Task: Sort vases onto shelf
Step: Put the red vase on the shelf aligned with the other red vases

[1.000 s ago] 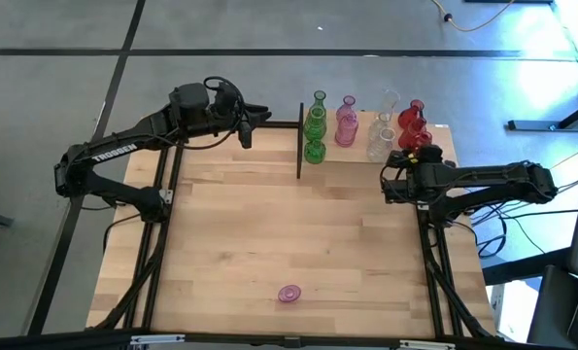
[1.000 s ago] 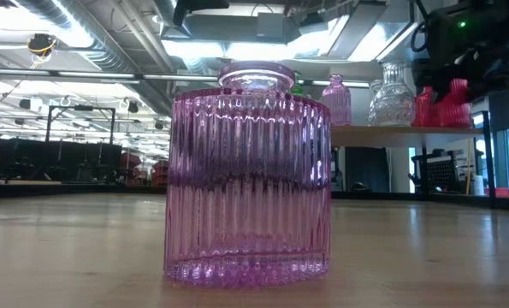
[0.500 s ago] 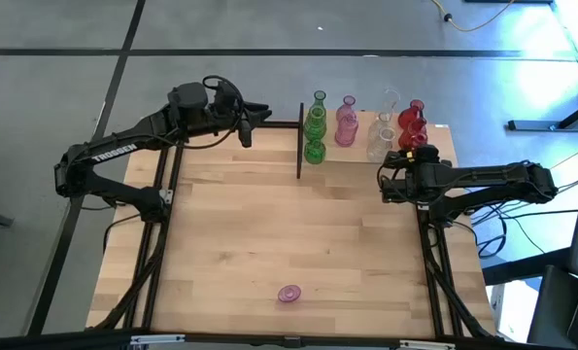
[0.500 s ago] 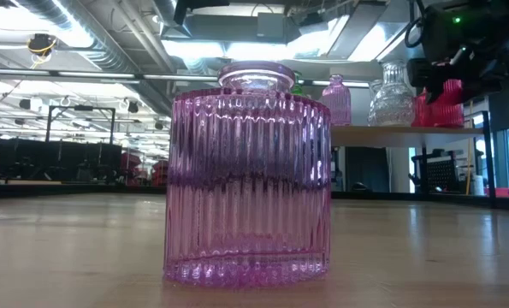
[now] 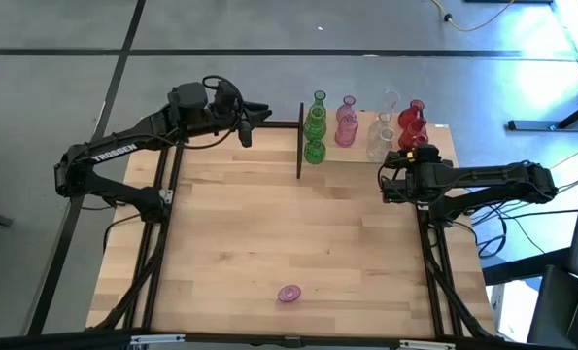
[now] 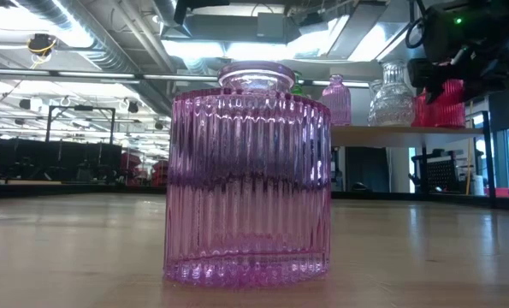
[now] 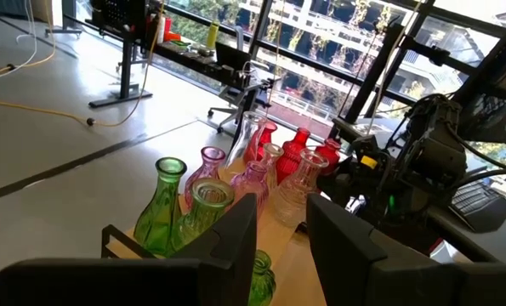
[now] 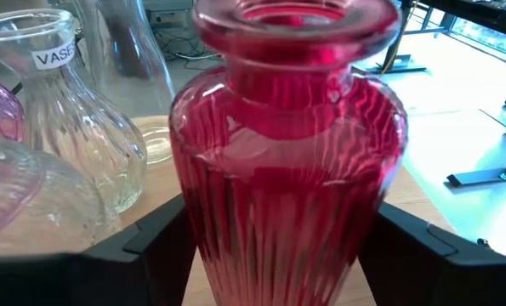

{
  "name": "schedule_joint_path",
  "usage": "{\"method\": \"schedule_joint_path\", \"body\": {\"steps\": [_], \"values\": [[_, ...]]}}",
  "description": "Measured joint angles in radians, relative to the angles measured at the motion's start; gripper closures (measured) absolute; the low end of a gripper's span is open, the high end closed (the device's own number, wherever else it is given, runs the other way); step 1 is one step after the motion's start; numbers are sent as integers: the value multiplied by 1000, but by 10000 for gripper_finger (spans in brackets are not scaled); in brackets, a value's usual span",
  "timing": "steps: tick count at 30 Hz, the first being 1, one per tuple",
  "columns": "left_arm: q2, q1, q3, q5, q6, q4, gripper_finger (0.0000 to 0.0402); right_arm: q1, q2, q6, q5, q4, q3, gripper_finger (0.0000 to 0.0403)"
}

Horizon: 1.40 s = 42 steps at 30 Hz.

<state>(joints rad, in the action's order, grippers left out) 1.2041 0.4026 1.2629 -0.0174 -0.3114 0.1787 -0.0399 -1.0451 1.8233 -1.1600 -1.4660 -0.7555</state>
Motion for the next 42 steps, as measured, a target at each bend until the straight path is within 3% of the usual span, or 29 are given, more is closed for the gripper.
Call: {"method": "schedule_joint_path", "body": {"steps": [10,22,42], "values": [[0,0,0,0,-2,0,303,0,0,0,0,-1,0,98],[0,0,0,0,-3,-5,303,1,3,0,54,-104,-69,102],[0,0,0,8,-22,-47,303,15,15,-21,127,-105,-97,102]]}}
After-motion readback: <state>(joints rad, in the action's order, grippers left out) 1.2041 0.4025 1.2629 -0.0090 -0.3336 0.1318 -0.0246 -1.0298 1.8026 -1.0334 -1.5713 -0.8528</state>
